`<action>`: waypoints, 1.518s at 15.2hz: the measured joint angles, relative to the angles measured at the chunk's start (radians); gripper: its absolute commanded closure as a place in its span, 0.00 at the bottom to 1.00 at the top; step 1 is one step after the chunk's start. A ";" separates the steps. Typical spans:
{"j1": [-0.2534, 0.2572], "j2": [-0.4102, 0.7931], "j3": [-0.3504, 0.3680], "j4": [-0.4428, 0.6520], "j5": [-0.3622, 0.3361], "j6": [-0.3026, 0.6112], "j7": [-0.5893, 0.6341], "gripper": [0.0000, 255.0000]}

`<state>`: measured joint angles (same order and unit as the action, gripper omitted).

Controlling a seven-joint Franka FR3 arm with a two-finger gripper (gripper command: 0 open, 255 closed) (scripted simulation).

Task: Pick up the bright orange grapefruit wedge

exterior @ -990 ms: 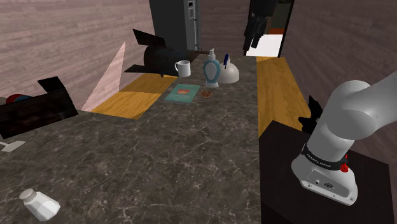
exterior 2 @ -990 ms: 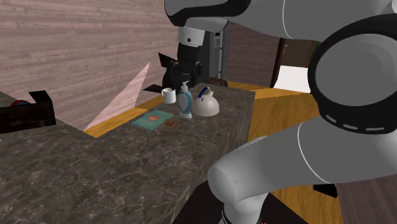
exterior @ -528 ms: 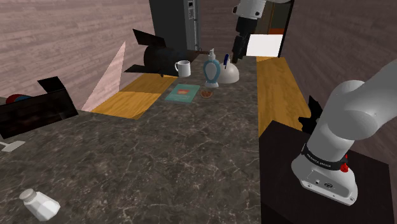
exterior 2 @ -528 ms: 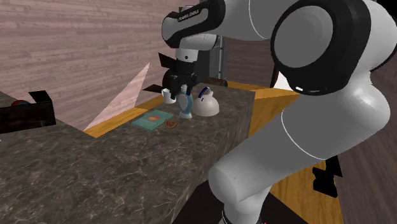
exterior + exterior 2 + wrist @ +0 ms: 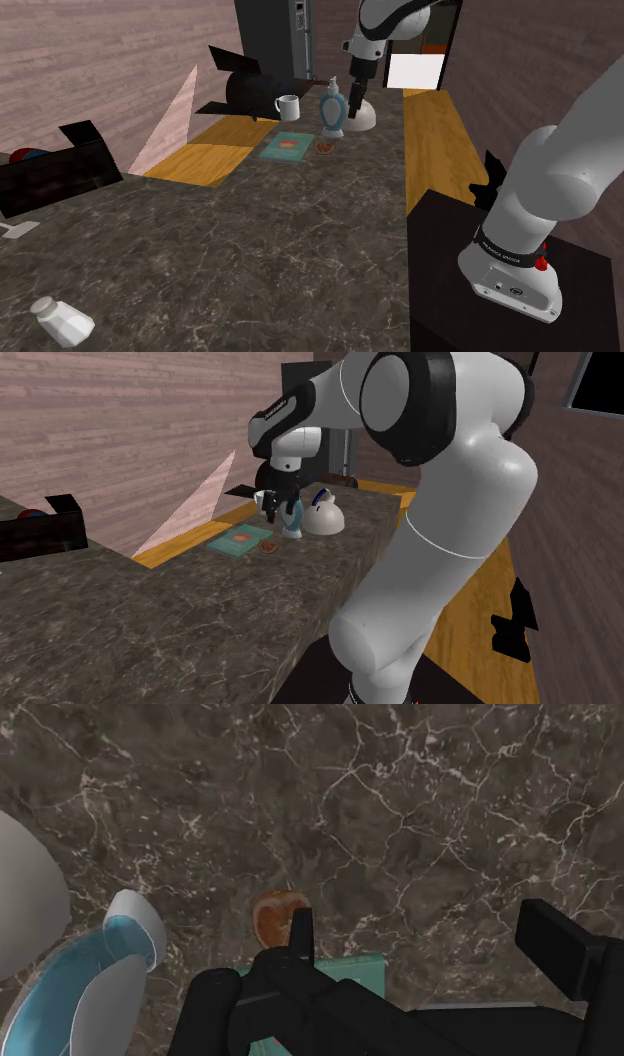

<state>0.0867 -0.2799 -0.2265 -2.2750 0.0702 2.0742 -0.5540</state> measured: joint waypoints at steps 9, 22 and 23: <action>0.022 0.361 -0.022 0.182 0.073 0.146 -0.227 0.00; -0.004 0.672 0.015 0.361 0.137 0.256 -0.384 0.00; -0.005 0.678 0.016 0.358 0.140 0.266 -0.386 0.00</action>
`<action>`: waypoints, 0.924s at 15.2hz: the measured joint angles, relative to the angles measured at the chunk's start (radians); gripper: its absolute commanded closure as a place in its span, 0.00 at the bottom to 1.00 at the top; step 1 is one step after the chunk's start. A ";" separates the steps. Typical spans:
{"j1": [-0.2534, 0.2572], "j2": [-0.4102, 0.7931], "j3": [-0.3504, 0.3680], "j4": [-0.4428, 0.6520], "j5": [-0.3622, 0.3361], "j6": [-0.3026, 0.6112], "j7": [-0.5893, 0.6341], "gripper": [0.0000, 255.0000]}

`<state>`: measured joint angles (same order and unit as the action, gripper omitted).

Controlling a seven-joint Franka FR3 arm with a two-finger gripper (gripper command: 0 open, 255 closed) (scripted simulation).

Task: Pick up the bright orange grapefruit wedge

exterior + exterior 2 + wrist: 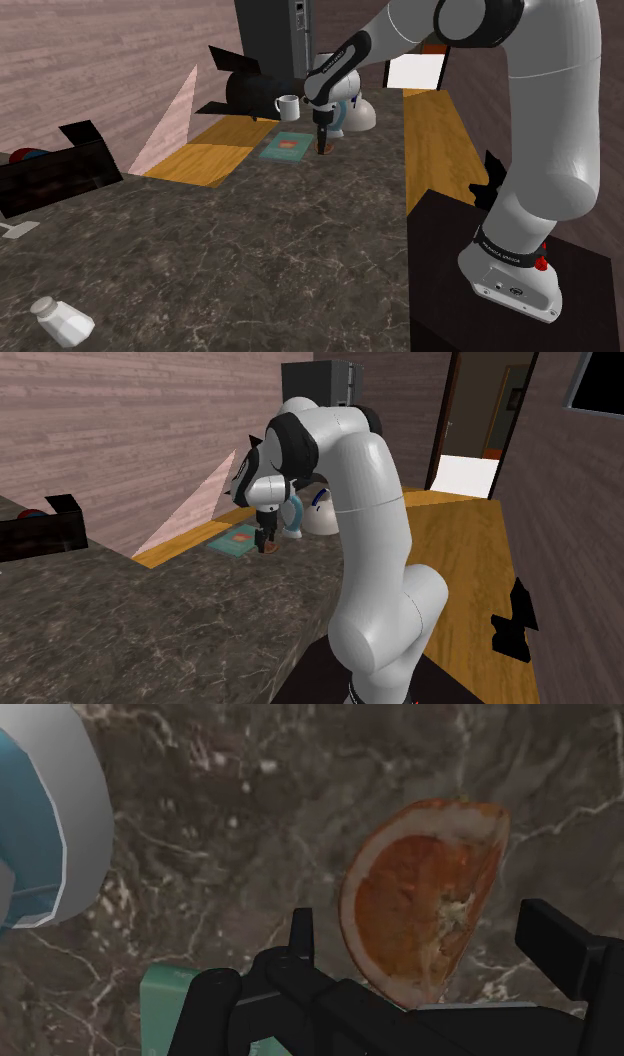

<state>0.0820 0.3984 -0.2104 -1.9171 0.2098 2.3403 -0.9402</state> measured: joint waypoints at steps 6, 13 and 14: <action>0.002 0.003 0.002 -0.004 0.002 0.009 0.000 1.00; 0.001 -0.004 0.000 0.000 -0.002 -0.003 0.002 1.00; 0.003 -0.012 -0.002 0.002 -0.005 -0.013 0.005 1.00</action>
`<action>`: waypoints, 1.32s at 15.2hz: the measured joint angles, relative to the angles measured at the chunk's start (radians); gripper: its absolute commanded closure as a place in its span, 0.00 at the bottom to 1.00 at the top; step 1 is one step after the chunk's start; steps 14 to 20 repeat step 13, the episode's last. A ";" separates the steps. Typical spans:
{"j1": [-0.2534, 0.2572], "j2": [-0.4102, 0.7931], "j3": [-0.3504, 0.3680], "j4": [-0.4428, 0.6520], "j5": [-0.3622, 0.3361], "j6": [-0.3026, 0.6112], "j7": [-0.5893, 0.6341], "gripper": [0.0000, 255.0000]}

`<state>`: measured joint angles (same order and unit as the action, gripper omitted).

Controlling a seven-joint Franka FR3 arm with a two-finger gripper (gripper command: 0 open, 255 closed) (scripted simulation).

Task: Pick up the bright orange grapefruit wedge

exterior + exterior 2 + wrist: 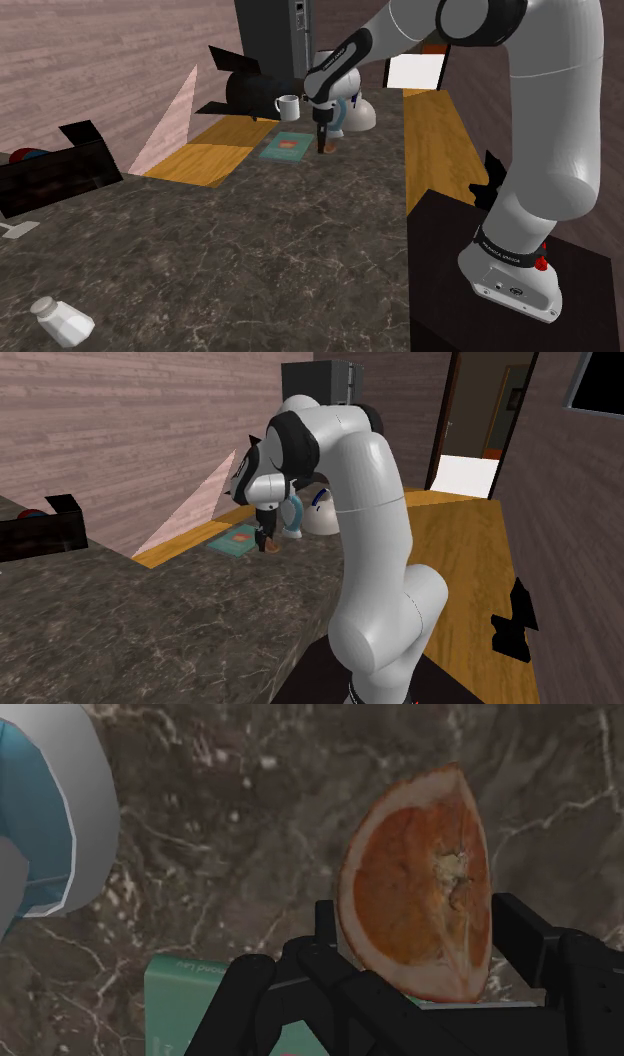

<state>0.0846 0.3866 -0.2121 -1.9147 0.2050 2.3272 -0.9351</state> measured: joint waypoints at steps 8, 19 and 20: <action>0.007 -0.061 -0.011 0.026 -0.026 -0.085 0.021 1.00; 0.009 -0.092 -0.016 0.048 -0.038 -0.136 0.031 1.00; 0.009 -0.092 -0.016 0.048 -0.038 -0.136 0.031 1.00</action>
